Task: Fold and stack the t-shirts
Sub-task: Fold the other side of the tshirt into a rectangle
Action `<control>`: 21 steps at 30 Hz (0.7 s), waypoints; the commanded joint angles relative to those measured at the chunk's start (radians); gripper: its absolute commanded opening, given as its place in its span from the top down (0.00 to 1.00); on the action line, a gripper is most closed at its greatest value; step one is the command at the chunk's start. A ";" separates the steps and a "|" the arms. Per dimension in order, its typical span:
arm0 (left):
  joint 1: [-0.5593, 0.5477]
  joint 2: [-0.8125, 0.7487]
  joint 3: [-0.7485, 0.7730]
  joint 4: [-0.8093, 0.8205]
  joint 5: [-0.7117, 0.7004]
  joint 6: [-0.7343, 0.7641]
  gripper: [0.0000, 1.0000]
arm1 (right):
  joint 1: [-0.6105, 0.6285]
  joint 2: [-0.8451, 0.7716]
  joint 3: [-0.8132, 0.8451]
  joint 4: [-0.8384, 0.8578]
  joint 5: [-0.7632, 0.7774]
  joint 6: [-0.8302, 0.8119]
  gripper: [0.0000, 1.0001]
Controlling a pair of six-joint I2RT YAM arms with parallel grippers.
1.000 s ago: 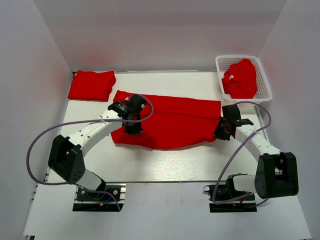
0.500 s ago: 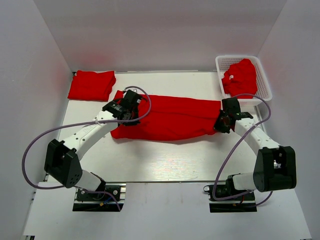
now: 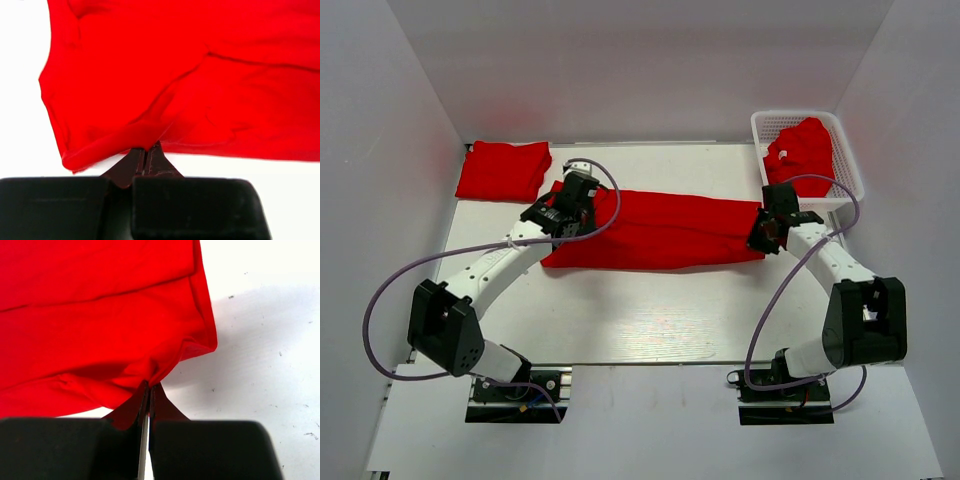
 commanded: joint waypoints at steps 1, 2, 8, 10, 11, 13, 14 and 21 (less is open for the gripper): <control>0.019 -0.006 -0.010 0.088 -0.037 0.029 1.00 | -0.003 0.020 0.060 0.021 0.027 -0.013 1.00; 0.019 -0.006 -0.010 0.102 -0.037 0.043 1.00 | -0.003 0.026 0.060 0.025 0.024 -0.010 1.00; 0.048 0.040 -0.019 0.188 0.002 0.080 1.00 | -0.004 0.057 0.086 0.016 0.030 0.000 1.00; 0.057 0.051 -0.019 0.212 0.012 0.089 1.00 | -0.004 0.057 0.088 0.011 0.038 0.004 1.00; 0.058 0.051 -0.029 0.240 0.028 0.098 1.00 | -0.001 0.053 0.087 0.005 0.039 0.010 1.00; 0.067 0.060 -0.042 0.272 0.058 0.119 1.00 | -0.003 0.054 0.083 0.004 0.044 0.011 1.00; 0.067 0.060 -0.051 0.307 0.068 0.130 1.00 | -0.006 0.053 0.080 0.001 0.044 0.013 1.00; 0.085 0.095 -0.054 0.404 0.087 0.175 1.00 | -0.003 0.053 0.070 0.002 0.053 0.023 1.00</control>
